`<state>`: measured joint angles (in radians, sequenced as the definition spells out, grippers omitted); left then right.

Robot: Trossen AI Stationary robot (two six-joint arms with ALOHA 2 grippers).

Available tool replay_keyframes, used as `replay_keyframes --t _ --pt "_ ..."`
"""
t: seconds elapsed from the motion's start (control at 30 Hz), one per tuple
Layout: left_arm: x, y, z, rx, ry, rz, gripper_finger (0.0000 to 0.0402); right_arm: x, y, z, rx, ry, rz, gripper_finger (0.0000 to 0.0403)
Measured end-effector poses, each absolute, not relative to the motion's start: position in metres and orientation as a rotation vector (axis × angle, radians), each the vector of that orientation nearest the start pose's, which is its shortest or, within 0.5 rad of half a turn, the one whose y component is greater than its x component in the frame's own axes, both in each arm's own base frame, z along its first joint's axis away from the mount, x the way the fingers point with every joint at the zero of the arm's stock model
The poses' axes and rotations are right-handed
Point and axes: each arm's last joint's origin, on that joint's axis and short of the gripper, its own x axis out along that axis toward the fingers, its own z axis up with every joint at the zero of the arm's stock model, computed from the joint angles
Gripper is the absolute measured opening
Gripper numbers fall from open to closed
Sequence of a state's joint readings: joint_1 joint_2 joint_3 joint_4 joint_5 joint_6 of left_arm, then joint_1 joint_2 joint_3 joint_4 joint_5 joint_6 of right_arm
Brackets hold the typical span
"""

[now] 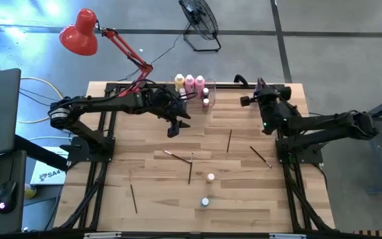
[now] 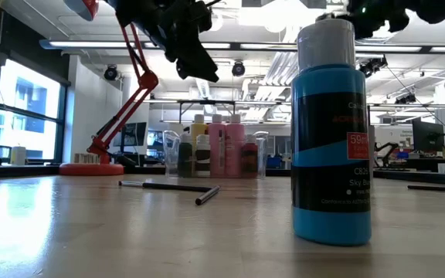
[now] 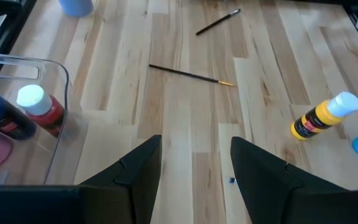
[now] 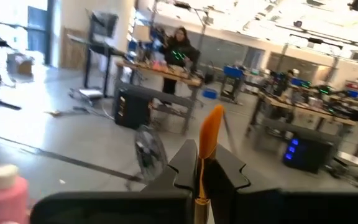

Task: Pick & Place Paint Supplies
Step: Put the black paint brush into the violet cup

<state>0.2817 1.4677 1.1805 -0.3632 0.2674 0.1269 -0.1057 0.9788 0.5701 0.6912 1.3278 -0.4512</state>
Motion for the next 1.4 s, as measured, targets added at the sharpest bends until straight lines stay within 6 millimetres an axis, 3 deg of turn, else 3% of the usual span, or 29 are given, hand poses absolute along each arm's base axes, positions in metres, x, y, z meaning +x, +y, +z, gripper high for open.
replay_keyframes --t 0.47,0.8,1.4 --pt "0.31 0.082 0.296 -0.03 0.624 -0.033 0.019 0.181 -0.096 0.275 -0.141 0.167 -1.42 0.001" --pt "0.311 0.083 0.297 -0.016 0.624 -0.007 0.019 0.173 -0.115 0.284 -0.095 0.246 -1.449 0.001" --pt "0.311 0.084 0.297 -0.005 0.618 0.014 0.019 0.172 -0.154 0.235 0.08 0.454 -1.508 0.001"
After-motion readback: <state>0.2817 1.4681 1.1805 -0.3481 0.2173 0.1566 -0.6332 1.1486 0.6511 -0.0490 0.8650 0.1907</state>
